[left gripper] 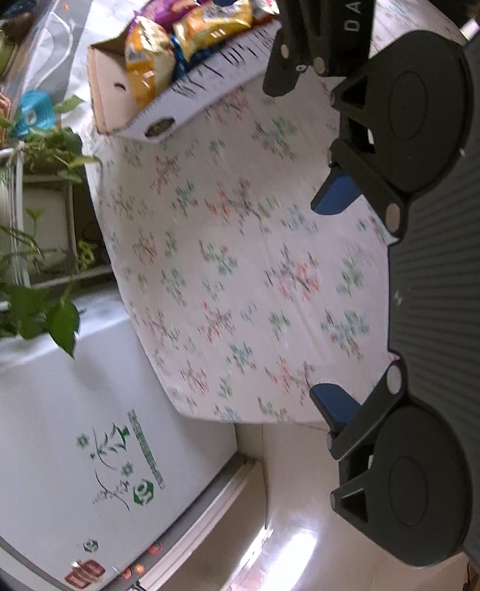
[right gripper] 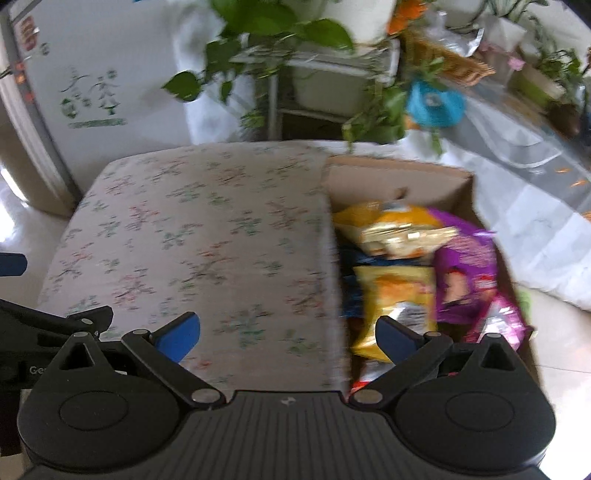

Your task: Organize snacks

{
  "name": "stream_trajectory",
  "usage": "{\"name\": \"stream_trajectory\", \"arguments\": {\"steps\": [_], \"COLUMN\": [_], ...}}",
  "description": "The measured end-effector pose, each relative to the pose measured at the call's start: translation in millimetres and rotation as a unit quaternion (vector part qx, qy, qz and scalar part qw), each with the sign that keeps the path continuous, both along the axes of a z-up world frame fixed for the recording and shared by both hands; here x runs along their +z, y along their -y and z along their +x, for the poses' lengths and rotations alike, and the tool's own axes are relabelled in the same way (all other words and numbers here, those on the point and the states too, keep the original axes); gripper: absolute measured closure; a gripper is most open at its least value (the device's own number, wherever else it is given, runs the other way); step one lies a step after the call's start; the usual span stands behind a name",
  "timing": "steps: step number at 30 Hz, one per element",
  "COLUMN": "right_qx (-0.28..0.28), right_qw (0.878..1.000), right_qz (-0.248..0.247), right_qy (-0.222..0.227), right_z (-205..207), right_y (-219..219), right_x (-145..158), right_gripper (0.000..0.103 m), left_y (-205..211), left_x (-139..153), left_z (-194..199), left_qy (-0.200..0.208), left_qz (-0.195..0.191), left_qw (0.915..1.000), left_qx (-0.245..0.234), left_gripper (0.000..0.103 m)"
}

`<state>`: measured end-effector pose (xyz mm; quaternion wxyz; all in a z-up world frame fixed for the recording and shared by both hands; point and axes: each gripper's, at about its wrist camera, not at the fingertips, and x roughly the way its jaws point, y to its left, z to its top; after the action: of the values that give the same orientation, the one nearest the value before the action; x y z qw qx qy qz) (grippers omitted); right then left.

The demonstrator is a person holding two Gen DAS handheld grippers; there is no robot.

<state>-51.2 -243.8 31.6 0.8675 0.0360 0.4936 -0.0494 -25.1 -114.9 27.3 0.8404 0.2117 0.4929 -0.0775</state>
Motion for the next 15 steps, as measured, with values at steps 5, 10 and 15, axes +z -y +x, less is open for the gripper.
{"name": "stream_trajectory", "arguments": {"steps": [5,10,15], "right_qx": [0.024,0.06,0.07], "right_qw": [0.999,0.998,0.997], "right_qz": [0.041,0.013,-0.005], "right_qy": [-0.011,-0.014,-0.02], "right_z": [6.6,8.5,9.9], "right_y": [-26.8,-56.1,-69.4], "right_x": [-15.0,-37.9,-64.9], "right_gripper": [0.0,0.0,0.0], "left_y": [-35.5,-64.1,-83.1], "left_x": [-11.5,-33.6,-52.8], "left_z": [-2.4,-4.2,0.2], "left_qy": [-0.014,-0.039,-0.06], "left_qz": [0.005,-0.005,-0.029], "left_qw": [0.9998,0.9988,0.9964], "left_qx": [0.011,0.031,0.052], "left_gripper": [0.005,0.004,0.005]}}
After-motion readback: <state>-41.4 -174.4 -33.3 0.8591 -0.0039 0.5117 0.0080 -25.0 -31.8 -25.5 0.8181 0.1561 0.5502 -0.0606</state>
